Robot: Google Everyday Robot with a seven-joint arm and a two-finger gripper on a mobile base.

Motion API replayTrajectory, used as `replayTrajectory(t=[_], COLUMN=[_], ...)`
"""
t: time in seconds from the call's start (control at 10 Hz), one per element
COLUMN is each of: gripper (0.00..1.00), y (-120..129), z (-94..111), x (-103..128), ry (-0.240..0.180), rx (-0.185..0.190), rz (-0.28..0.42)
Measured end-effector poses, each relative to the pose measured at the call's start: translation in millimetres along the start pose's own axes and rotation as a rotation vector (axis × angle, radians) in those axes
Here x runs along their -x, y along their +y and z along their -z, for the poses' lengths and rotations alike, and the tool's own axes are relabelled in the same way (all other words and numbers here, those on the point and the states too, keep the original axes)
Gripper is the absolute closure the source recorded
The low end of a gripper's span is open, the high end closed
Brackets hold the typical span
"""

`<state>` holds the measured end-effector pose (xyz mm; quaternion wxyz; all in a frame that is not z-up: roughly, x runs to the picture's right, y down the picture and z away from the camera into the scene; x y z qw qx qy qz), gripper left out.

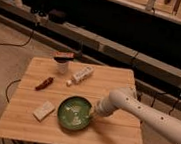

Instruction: Drag the ceramic bowl in a circle

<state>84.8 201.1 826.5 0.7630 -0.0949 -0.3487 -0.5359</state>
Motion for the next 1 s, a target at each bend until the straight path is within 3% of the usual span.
replayTrajectory(t=[0.2, 0.4, 0.6, 0.8, 1.0], gripper=[0.98, 0.98, 0.98, 0.98, 0.93], y=[39, 82, 109, 117, 120], z=[21, 42, 55, 56, 56], x=[-36, -36, -1, 52, 75], ry=[0.071, 0.108, 0.098, 0.048, 0.026], rx=[0.023, 0.061, 0.098, 0.135, 0.154], rz=[-0.070, -0.147, -0.197, -0.221, -0.231])
